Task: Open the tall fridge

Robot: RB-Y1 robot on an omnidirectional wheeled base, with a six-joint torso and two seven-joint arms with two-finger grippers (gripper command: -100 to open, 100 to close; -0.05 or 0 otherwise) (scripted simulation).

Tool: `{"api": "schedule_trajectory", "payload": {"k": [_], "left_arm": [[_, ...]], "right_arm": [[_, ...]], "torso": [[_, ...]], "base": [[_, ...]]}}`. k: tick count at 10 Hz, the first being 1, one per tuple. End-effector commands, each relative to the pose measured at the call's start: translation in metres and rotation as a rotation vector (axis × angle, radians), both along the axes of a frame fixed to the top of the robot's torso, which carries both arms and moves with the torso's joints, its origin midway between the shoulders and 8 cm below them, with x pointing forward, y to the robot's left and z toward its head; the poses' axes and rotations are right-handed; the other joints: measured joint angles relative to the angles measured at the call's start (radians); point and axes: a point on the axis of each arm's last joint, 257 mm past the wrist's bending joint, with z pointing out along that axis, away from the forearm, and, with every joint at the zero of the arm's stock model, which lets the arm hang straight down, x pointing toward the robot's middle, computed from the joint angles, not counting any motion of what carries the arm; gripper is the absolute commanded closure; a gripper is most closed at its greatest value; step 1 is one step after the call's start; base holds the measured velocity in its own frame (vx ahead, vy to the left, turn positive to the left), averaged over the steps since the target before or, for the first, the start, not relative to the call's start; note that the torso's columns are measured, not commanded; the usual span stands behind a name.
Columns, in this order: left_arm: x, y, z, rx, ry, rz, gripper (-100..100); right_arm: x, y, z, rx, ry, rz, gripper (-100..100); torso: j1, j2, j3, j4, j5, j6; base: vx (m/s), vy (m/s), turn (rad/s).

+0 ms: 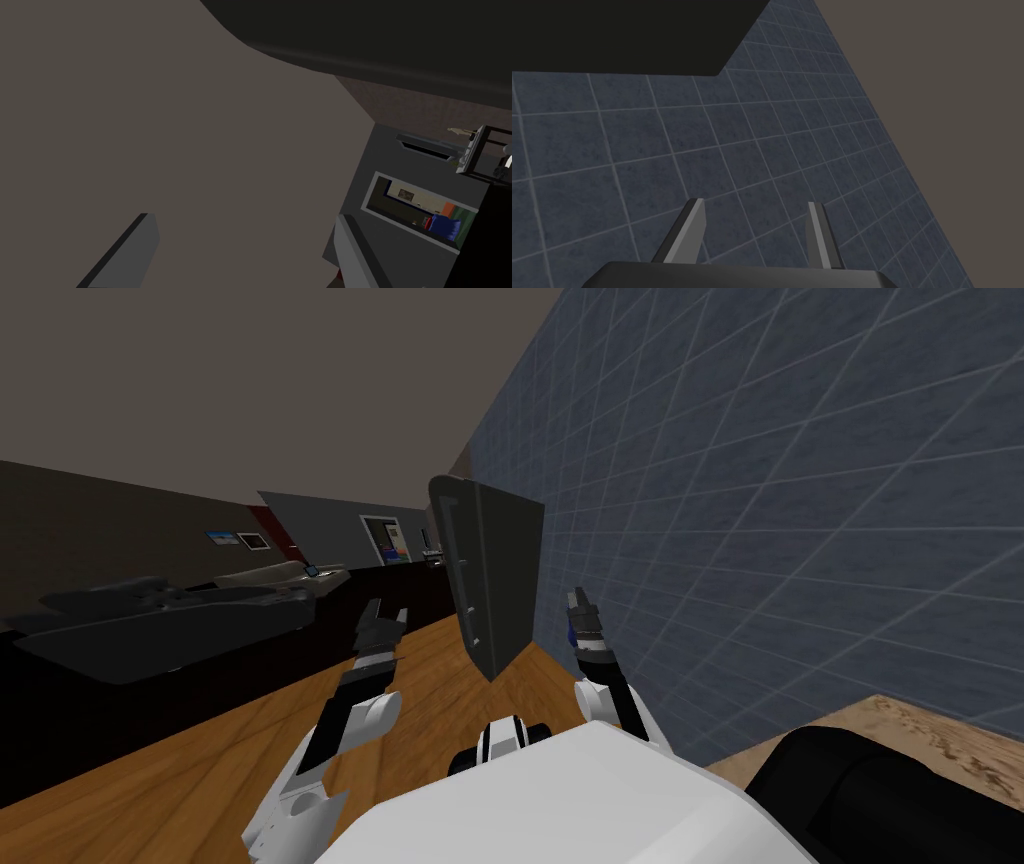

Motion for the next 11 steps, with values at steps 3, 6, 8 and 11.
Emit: {"api": "schedule_trajectory", "payload": {"k": [3,6,8,11], "left_arm": [[0.045,0.015,-0.006,-0.058,0.057,-0.005,-100],[0.062,0.017,0.002,-0.078,0.058,-0.014,-100],[0.087,0.028,-0.001,-0.120,0.099,-0.016,-100],[0.108,0.028,0.005,-0.148,0.110,-0.029,-100]], "right_arm": [[0.000,0.000,0.000,0.000,0.000,0.000,0],[0.000,0.000,0.000,0.000,0.000,0.000,0],[0.000,0.000,0.000,0.000,0.000,0.000,0],[0.000,0.000,0.000,0.000,0.000,0.000,0]], "torso": [[-0.004,-0.002,-0.001,0.000,-0.001,0.001],[-0.001,-0.001,-0.001,0.000,0.000,0.000],[-0.004,-0.001,-0.001,0.000,-0.001,0.000],[-0.002,-0.001,0.000,0.000,0.000,0.000]], "base": [[0.032,-0.123,0.121],[0.026,-0.079,0.084],[0.030,-0.128,0.179],[0.018,-0.109,0.082]]}}
